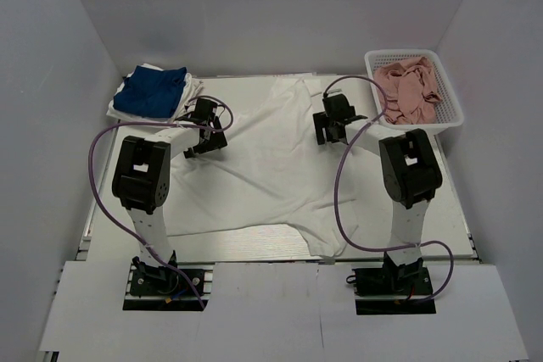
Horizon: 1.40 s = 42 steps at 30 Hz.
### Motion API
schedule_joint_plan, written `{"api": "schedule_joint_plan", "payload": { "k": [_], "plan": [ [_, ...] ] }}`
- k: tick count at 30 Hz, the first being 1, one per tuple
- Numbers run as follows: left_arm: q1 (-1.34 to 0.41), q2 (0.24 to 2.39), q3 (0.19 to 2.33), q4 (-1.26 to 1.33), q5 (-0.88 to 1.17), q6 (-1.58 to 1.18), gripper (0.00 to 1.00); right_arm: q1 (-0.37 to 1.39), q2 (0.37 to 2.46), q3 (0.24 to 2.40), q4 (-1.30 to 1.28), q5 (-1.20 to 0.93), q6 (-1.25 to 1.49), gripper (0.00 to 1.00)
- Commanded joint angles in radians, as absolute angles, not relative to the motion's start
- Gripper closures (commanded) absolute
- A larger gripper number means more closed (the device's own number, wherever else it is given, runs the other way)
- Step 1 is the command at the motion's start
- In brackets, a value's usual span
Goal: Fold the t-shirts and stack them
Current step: Flatten out the tshirt
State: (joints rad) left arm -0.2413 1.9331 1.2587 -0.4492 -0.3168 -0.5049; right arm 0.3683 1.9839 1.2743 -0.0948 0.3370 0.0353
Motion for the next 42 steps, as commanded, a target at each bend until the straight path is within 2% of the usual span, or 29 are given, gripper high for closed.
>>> {"api": "schedule_joint_plan", "payload": {
  "k": [1, 4, 9, 15, 19, 25, 28, 36, 42],
  "plan": [
    [-0.227, 1.91, 1.227, -0.525, -0.342, -0.468, 0.0, 0.379, 2.043, 1.345, -0.283, 0.506, 0.075, 0.11],
    [-0.227, 1.919, 1.227, -0.525, -0.342, -0.468, 0.0, 0.371, 2.048, 1.336, -0.406, 0.569, 0.199, 0.11],
    [-0.227, 1.94, 1.246, -0.525, -0.342, -0.468, 0.0, 0.354, 1.984, 1.198, -0.553, 0.618, 0.388, 0.11],
    [-0.218, 1.95, 1.246, -0.534, -0.342, -0.468, 0.0, 0.275, 1.884, 1.042, -0.597, 0.606, 0.547, 0.11],
    [-0.218, 1.931, 1.235, -0.514, -0.322, -0.451, 0.0, 0.235, 1.804, 1.025, -0.513, 0.56, 0.52, 0.11],
    [-0.239, 1.91, 1.216, -0.425, -0.209, -0.39, 0.0, 0.252, 1.681, 1.106, -0.284, 0.284, 0.335, 0.11],
    [-0.239, 1.91, 1.25, -0.402, -0.184, -0.379, 0.0, 0.253, 1.663, 1.132, -0.206, 0.218, 0.282, 0.11],
    [-0.239, 1.968, 1.475, -0.383, -0.037, -0.316, 0.0, 0.261, 1.83, 1.31, -0.186, 0.17, 0.2, 0.14],
    [-0.249, 2.101, 1.662, -0.272, 0.271, -0.295, 0.0, 0.262, 2.032, 1.469, -0.097, 0.048, 0.146, 0.2]
  ]
}}
